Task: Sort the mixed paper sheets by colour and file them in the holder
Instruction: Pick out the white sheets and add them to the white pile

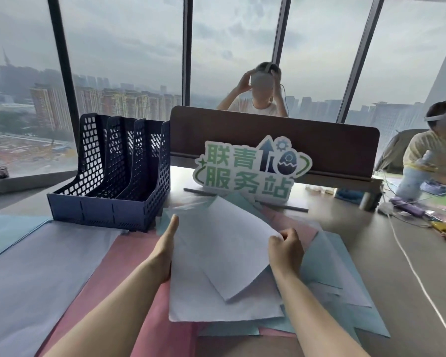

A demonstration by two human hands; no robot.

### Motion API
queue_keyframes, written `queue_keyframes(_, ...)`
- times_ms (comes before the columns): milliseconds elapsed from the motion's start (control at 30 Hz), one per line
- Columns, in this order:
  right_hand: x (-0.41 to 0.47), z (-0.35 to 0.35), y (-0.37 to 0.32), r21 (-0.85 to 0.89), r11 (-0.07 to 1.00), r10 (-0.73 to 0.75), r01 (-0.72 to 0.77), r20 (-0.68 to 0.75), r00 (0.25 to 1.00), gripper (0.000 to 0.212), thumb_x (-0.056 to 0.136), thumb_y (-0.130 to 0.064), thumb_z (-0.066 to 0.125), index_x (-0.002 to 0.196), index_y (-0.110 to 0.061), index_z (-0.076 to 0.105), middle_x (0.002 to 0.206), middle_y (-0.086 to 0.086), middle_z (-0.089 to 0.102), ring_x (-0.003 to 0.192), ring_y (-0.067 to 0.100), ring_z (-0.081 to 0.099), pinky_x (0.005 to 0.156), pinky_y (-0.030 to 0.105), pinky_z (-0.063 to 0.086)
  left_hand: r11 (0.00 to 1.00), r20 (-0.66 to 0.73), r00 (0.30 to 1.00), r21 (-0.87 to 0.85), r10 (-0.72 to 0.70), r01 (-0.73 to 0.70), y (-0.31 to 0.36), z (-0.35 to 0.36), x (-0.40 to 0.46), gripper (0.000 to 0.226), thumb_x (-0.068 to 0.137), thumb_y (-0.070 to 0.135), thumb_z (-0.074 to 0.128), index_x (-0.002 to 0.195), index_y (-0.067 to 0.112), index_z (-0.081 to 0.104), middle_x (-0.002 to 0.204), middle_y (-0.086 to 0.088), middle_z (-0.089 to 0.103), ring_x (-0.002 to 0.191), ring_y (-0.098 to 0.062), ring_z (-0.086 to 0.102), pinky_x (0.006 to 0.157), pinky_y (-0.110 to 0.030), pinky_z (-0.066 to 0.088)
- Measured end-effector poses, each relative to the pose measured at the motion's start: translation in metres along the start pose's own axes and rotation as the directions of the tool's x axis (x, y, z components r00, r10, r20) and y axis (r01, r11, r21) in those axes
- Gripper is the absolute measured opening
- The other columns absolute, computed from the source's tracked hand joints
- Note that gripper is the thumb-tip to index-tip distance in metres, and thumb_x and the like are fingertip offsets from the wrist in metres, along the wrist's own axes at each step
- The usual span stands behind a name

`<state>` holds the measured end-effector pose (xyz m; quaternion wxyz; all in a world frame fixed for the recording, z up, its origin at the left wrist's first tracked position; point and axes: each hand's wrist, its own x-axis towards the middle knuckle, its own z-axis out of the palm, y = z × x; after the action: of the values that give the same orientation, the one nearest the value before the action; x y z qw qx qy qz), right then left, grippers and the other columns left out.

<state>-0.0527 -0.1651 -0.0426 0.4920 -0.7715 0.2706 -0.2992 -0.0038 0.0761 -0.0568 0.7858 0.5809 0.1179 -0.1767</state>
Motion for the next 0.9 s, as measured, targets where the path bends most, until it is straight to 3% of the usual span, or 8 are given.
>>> queue_keyframes(133,0.008,-0.005,-0.001,-0.127,0.992,0.037,0.004,0.323,0.946,0.008,0.073,-0.021,0.05,0.073,-0.013,0.051,0.07,-0.001,0.053,0.07,0.025,0.046,0.058,0.032,0.032,0.992,-0.081,0.994,0.111,0.075,-0.065,-0.003,0.001,0.003,0.057,0.077,0.028,0.079,0.125,0.008,0.056,0.114,-0.021,0.066,0.097,-0.04,0.067,0.088,-0.057,0.053)
queue_keyframes(200,0.011,-0.011,-0.003,-0.208,0.977,0.062,0.051,0.504,0.861,0.013,0.06,-0.025,0.047,0.057,-0.016,0.038,0.058,-0.001,0.04,0.06,0.021,0.031,0.053,0.032,0.023,0.986,-0.085,0.989,0.125,0.123,-0.112,-0.007,0.003,0.003,0.047,0.081,-0.003,0.068,0.126,0.0,0.054,0.111,-0.026,0.067,0.09,-0.041,0.067,0.086,-0.055,0.054)
queue_keyframes(333,0.019,-0.03,-0.006,-0.421,0.906,0.272,0.039,0.653,0.707,0.011,0.066,-0.023,0.051,0.058,-0.017,0.049,0.061,0.004,0.058,0.049,0.02,0.043,0.047,0.022,0.029,0.967,-0.075,0.981,0.201,0.177,-0.159,-0.008,0.005,0.002,0.042,0.079,-0.014,0.061,0.117,0.002,0.055,0.105,-0.026,0.068,0.087,-0.04,0.067,0.08,-0.053,0.057)
queue_keyframes(433,0.035,-0.028,-0.003,-0.292,0.952,0.094,0.092,0.565,0.819,0.024,0.087,-0.03,0.056,0.086,-0.011,0.069,0.085,0.004,0.069,0.069,0.022,0.058,0.063,0.028,0.042,0.924,-0.018,0.95,0.24,0.311,-0.298,-0.002,0.011,-0.01,0.043,0.072,-0.006,0.064,0.111,0.01,0.06,0.1,-0.019,0.071,0.083,-0.034,0.068,0.077,-0.047,0.058)
queue_keyframes(567,0.044,-0.012,-0.008,-0.026,0.999,-0.022,0.041,0.509,0.86,0.053,0.091,-0.049,0.061,0.133,-0.018,0.053,0.12,-0.007,0.06,0.111,0.02,0.059,0.09,0.03,0.042,0.855,0.065,0.868,0.153,0.492,-0.496,0.011,0.03,-0.027,0.043,0.065,0.007,0.06,0.106,0.016,0.065,0.09,-0.008,0.073,0.079,-0.026,0.067,0.07,-0.04,0.059)
queue_keyframes(633,0.046,-0.005,-0.019,0.165,0.984,-0.033,-0.06,0.507,0.862,0.044,0.087,-0.041,0.069,0.124,-0.019,0.061,0.121,-0.003,0.067,0.108,0.02,0.064,0.097,0.037,0.049,0.809,0.064,0.819,0.128,0.57,-0.574,0.022,0.044,-0.031,0.037,0.069,0.008,0.062,0.105,0.015,0.065,0.088,-0.006,0.072,0.079,-0.025,0.067,0.07,-0.041,0.058)
queue_keyframes(767,0.048,-0.013,-0.065,0.324,0.927,-0.266,0.187,0.219,0.939,0.014,0.082,-0.01,0.059,0.095,-0.013,0.064,0.079,-0.002,0.064,0.072,0.019,0.058,0.064,0.03,0.046,0.653,0.036,0.66,0.121,0.75,-0.748,0.051,0.07,-0.038,0.015,0.088,0.008,0.068,0.1,0.016,0.067,0.088,0.0,0.074,0.08,-0.019,0.068,0.076,-0.041,0.057)
queue_keyframes(900,0.035,-0.03,-0.079,0.366,0.863,-0.399,0.349,0.066,0.915,0.013,0.083,-0.019,0.058,0.095,-0.015,0.055,0.087,0.001,0.06,0.078,0.02,0.053,0.069,0.033,0.042,0.55,0.016,0.555,0.105,0.832,-0.828,0.061,0.085,-0.044,0.013,0.086,0.022,0.074,0.096,0.016,0.068,0.085,0.004,0.072,0.078,-0.012,0.067,0.07,-0.026,0.055)
